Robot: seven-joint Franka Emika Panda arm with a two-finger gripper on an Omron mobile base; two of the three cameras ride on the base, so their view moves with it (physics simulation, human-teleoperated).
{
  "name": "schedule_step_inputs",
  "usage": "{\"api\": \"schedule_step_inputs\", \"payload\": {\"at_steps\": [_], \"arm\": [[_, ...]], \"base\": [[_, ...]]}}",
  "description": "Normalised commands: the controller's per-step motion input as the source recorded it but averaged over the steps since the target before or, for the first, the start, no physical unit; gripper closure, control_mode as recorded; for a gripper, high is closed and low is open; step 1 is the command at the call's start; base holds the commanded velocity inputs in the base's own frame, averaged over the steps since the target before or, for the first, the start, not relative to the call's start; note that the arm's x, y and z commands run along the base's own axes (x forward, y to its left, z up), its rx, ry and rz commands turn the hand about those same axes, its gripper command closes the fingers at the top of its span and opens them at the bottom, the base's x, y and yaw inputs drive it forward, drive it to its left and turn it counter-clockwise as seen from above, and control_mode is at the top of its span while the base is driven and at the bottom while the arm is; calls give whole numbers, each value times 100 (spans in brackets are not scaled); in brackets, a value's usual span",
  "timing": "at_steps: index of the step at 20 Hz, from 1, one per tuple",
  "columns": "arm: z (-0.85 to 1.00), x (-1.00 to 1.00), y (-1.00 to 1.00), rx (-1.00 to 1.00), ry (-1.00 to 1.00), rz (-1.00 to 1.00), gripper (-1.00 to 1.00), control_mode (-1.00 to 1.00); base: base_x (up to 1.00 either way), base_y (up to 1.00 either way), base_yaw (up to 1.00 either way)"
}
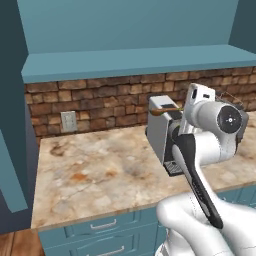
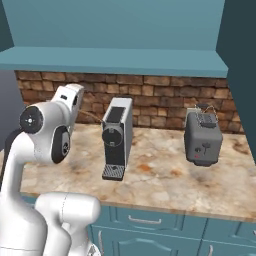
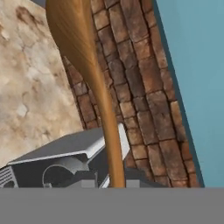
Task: Organize the utensils by type. Pick up the wooden spoons from the counter and place them in the open cabinet. Then pick up the metallic utensils from the counter and place them in the open drawer.
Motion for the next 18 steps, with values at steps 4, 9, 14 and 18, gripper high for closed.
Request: {"api": "schedule_step_inputs", "payload": {"at_steps": [4, 9, 14, 18], "arm": [[90, 0, 0, -23, 7, 0, 100, -100], [94, -30, 0, -16, 14, 4, 100, -100], [61, -46, 0, -1, -10, 7, 100, -100], [13, 2, 0, 11, -34, 0, 100, -100]], "base": [[0, 0, 0], [0, 0, 0], [0, 0, 0], [0, 0, 0]]}}
